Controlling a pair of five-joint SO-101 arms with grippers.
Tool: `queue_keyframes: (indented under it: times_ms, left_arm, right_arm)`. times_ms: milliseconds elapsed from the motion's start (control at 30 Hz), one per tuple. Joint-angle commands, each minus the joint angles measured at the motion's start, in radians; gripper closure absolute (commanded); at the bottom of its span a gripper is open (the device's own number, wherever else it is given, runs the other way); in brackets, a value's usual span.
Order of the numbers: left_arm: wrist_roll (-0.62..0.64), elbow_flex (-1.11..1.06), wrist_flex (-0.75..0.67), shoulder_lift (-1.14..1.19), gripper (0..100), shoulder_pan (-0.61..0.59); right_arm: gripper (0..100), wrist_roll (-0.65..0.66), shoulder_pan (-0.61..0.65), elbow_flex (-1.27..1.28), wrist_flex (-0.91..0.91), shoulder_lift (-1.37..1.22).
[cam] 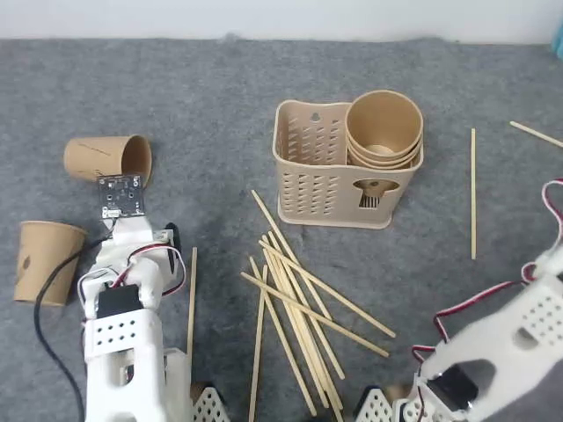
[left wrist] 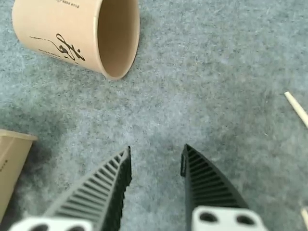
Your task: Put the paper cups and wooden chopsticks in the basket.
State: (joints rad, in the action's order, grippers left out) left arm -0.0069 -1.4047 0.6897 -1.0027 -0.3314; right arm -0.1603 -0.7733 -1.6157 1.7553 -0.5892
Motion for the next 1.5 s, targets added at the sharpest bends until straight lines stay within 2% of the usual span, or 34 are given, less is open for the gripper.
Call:
queue_keyframes:
  times_ms: [0, 600, 1067, 1200, 1367, 1467]
  left_arm:
    - [-0.012, 0.028, -0.028, -0.003, 83, -0.003]
    - [-0.051, 0.030, -0.023, -0.003, 83, -0.003]
    - [-0.052, 0.030, -0.023, -0.003, 83, -0.005]
    - [-0.052, 0.030, -0.023, -0.003, 83, -0.005]
    - [-0.052, 0.030, -0.023, -0.003, 83, -0.005]
    - [-0.052, 0.030, -0.023, -0.003, 83, -0.005]
  right_arm:
    - [99.2, -0.018, -0.068, -0.061, 0.044, 0.174]
    - [99.2, -0.020, -0.229, -0.060, 0.048, 0.504]
    - [99.2, 0.026, -0.222, -0.054, 0.048, 0.820]
    - [99.2, 0.060, -0.159, 0.083, 0.048, 0.961]
    - [99.2, 0.155, 0.015, 0.468, 0.041, 1.239]
    - [99.2, 0.161, 0.062, 0.707, 0.002, 1.380]
